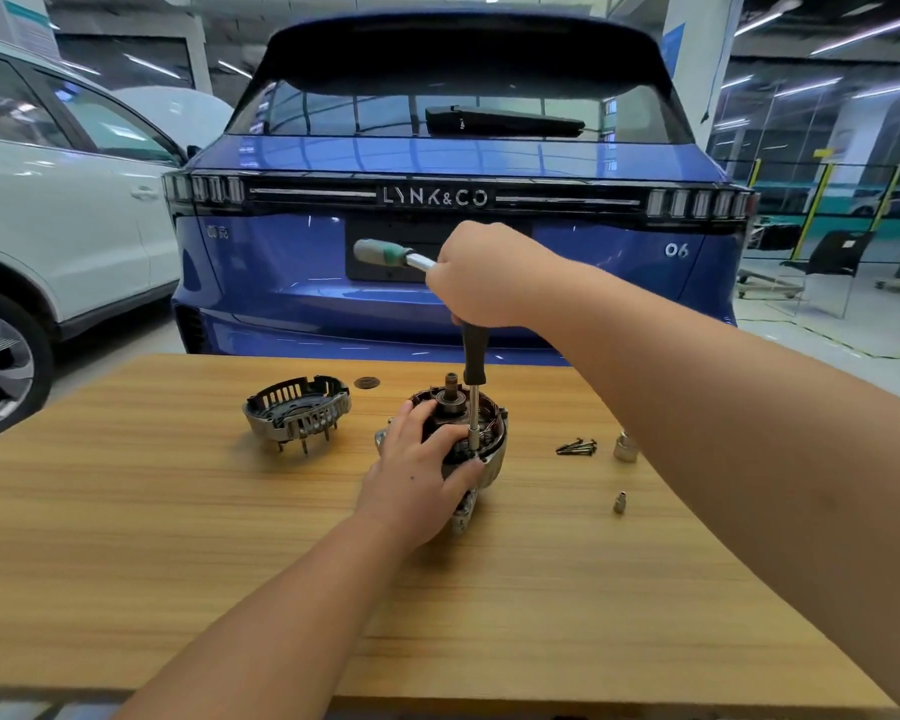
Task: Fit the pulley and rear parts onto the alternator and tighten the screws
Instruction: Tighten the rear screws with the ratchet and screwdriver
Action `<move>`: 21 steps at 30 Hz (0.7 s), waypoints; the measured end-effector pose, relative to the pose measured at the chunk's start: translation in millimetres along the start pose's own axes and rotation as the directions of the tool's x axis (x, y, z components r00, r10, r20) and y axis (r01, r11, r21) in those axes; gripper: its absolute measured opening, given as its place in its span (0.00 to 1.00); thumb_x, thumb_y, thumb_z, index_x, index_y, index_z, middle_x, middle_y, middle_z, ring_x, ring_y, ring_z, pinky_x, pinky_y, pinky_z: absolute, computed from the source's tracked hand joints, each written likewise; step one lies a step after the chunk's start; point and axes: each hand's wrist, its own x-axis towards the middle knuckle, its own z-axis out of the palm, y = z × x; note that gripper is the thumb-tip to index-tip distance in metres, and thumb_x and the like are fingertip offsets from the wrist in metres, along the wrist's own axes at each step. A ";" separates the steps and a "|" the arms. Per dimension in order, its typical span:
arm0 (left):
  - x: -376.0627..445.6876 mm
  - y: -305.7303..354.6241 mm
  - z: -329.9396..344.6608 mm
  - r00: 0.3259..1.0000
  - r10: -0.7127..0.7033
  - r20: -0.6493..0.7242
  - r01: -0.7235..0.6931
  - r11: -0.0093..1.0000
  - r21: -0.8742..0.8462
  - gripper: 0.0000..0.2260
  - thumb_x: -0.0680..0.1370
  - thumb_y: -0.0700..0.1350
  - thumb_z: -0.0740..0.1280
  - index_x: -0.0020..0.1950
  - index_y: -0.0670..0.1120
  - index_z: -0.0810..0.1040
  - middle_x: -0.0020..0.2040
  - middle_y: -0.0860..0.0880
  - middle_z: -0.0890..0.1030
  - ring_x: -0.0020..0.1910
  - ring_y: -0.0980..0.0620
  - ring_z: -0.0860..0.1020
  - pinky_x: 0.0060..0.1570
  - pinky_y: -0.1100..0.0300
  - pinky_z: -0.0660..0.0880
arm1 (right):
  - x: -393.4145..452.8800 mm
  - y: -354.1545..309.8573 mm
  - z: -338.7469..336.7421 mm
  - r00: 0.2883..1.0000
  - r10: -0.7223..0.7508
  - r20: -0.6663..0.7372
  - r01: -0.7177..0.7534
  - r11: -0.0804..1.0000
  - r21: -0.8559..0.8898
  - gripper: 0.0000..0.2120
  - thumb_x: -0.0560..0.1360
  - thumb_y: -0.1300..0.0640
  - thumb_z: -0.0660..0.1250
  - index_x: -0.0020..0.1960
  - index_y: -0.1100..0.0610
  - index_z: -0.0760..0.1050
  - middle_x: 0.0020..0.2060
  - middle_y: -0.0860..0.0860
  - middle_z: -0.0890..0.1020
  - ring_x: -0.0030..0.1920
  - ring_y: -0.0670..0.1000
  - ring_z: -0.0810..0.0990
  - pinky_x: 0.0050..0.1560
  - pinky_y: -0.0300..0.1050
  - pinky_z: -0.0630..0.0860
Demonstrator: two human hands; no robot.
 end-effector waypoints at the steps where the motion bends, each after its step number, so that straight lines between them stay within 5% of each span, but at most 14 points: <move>1: 0.0 -0.1 0.6 1.000 0.000 -0.006 0.000 1.000 -0.002 0.20 0.80 0.63 0.61 0.71 0.62 0.68 0.80 0.57 0.51 0.79 0.55 0.40 0.74 0.38 0.57 | 0.2 -0.3 -2.7 0.998 0.057 0.033 -0.060 0.992 0.114 0.12 0.80 0.58 0.58 0.39 0.56 0.71 0.32 0.51 0.78 0.30 0.51 0.74 0.32 0.40 0.71; 3: 0.0 -0.5 2.2 1.000 0.003 -0.026 -0.003 1.000 -0.002 0.20 0.80 0.63 0.61 0.71 0.61 0.69 0.80 0.56 0.52 0.79 0.56 0.41 0.73 0.39 0.59 | -2.3 -2.8 -5.3 0.958 0.228 0.173 -0.285 0.820 0.496 0.06 0.80 0.59 0.59 0.46 0.59 0.72 0.30 0.52 0.81 0.31 0.52 0.80 0.41 0.39 0.76; 5: -0.1 -1.0 4.0 0.999 0.004 -0.043 -0.004 1.000 -0.005 0.20 0.80 0.63 0.62 0.70 0.61 0.70 0.80 0.56 0.53 0.79 0.56 0.42 0.72 0.40 0.61 | -8.0 -2.9 -2.5 0.903 0.295 0.313 -0.424 0.491 0.761 0.06 0.81 0.59 0.58 0.54 0.60 0.71 0.32 0.54 0.85 0.36 0.54 0.87 0.48 0.45 0.78; 10: 1.2 -0.9 6.3 0.998 0.007 -0.063 -0.007 1.000 0.001 0.19 0.80 0.62 0.62 0.69 0.59 0.70 0.80 0.55 0.53 0.80 0.55 0.42 0.73 0.41 0.60 | -11.6 7.4 24.2 0.894 0.270 0.359 -0.334 -0.134 0.933 0.08 0.81 0.55 0.61 0.57 0.57 0.71 0.42 0.52 0.87 0.45 0.54 0.86 0.40 0.51 0.71; 13: 2.1 -2.1 6.5 0.999 0.004 -0.054 -0.003 1.000 0.008 0.20 0.80 0.63 0.61 0.70 0.59 0.69 0.80 0.56 0.53 0.79 0.56 0.41 0.73 0.41 0.59 | -10.8 14.7 39.3 0.897 0.323 0.301 -0.189 -0.337 0.922 0.07 0.80 0.55 0.65 0.53 0.58 0.76 0.36 0.51 0.84 0.41 0.52 0.82 0.43 0.46 0.75; 15: 2.3 -3.3 6.4 0.999 0.005 -0.050 -0.004 1.000 0.009 0.20 0.80 0.63 0.61 0.70 0.59 0.69 0.80 0.57 0.52 0.79 0.56 0.41 0.74 0.40 0.59 | -13.5 17.9 47.8 0.904 0.376 0.203 -0.080 -0.317 0.945 0.07 0.80 0.54 0.66 0.54 0.56 0.77 0.39 0.53 0.85 0.41 0.50 0.81 0.45 0.46 0.78; 17: 2.6 -4.2 6.7 0.999 0.009 -0.051 -0.009 1.000 0.009 0.20 0.80 0.63 0.61 0.70 0.60 0.69 0.80 0.56 0.52 0.79 0.56 0.41 0.74 0.40 0.59 | -17.6 20.9 56.5 0.918 0.394 0.050 0.026 -0.186 0.982 0.04 0.80 0.52 0.67 0.51 0.51 0.78 0.47 0.55 0.86 0.42 0.49 0.82 0.46 0.47 0.79; 21: 2.7 -5.4 7.0 0.999 0.015 -0.052 -0.015 1.000 0.001 0.19 0.80 0.63 0.61 0.69 0.60 0.70 0.79 0.57 0.53 0.79 0.57 0.42 0.73 0.40 0.59 | -28.6 18.3 65.4 0.915 0.300 -0.270 0.192 0.264 0.945 0.09 0.80 0.47 0.66 0.53 0.45 0.84 0.46 0.38 0.86 0.50 0.41 0.83 0.54 0.42 0.79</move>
